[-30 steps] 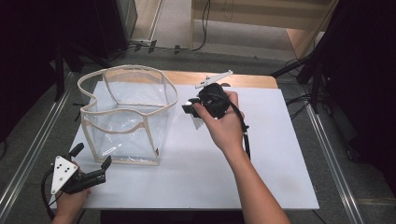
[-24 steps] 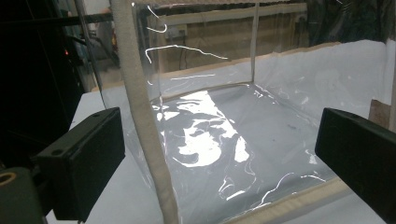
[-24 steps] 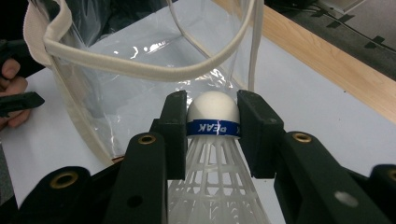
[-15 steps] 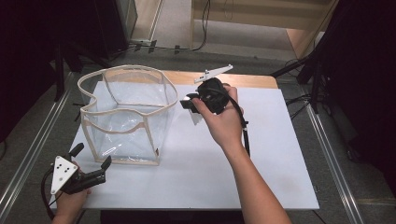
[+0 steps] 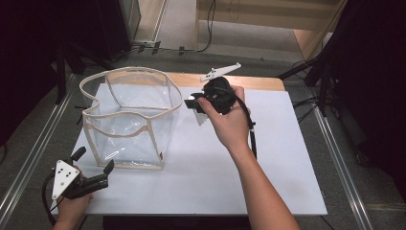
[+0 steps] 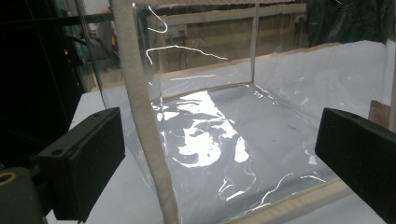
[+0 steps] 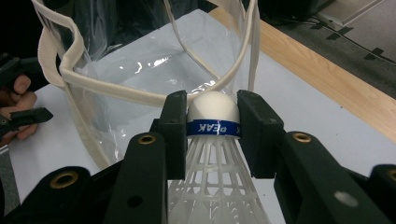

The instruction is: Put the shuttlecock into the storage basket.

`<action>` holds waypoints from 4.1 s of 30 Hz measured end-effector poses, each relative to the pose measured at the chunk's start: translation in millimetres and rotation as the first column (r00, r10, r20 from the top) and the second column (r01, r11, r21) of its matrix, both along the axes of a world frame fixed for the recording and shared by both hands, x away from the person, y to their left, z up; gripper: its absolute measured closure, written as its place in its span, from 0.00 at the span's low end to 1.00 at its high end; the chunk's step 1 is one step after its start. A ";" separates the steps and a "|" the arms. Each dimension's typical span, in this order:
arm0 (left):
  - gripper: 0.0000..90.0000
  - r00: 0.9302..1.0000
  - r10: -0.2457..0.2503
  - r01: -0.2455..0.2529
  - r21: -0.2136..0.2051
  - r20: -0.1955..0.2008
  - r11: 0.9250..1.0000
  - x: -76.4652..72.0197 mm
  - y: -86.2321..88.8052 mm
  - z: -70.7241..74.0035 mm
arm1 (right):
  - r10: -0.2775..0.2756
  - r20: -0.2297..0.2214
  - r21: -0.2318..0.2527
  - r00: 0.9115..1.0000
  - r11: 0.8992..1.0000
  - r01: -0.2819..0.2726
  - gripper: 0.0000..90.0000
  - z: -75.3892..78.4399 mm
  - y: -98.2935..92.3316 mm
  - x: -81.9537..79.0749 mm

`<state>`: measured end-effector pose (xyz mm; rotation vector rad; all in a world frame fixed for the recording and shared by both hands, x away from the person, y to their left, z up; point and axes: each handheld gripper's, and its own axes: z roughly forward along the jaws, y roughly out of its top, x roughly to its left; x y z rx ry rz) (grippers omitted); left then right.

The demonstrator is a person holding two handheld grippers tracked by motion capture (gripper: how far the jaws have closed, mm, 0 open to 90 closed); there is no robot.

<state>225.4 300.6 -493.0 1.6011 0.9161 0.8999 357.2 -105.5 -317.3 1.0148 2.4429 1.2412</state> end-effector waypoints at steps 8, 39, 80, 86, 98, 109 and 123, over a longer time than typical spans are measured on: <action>0.03 1.000 0.000 0.000 -0.003 -0.001 1.000 0.0 0.0 0.1 | 0.005 0.012 0.013 1.000 1.000 -0.005 0.70 5.6 1.8 2.1; 0.03 1.000 -0.001 0.001 -0.003 -0.001 1.000 0.0 0.0 0.1 | 0.027 0.046 0.032 0.999 0.999 -0.029 0.70 23.9 16.5 14.3; 0.03 1.000 -0.003 0.003 -0.004 0.000 1.000 0.3 0.8 0.3 | 0.065 0.078 0.058 0.995 0.996 -0.070 0.70 32.1 54.7 39.1; 0.03 1.000 -0.004 0.004 -0.005 0.001 1.000 0.4 0.9 0.3 | 0.073 0.081 0.058 0.994 0.995 -0.078 0.70 26.9 60.9 43.0; 0.03 1.000 -0.006 0.006 -0.003 -0.001 1.000 0.3 1.1 0.5 | 0.089 0.085 0.048 0.992 0.994 -0.093 0.70 15.0 71.9 47.5; 0.03 1.000 -0.006 0.006 -0.003 0.000 1.000 0.4 1.0 0.4 | 0.147 0.123 0.039 0.981 0.987 -0.153 0.38 7.0 80.1 41.9; 0.03 1.000 -0.005 0.005 -0.005 0.000 1.000 0.5 0.6 0.3 | 0.144 0.154 0.093 0.978 0.983 -0.160 0.00 6.1 61.9 31.9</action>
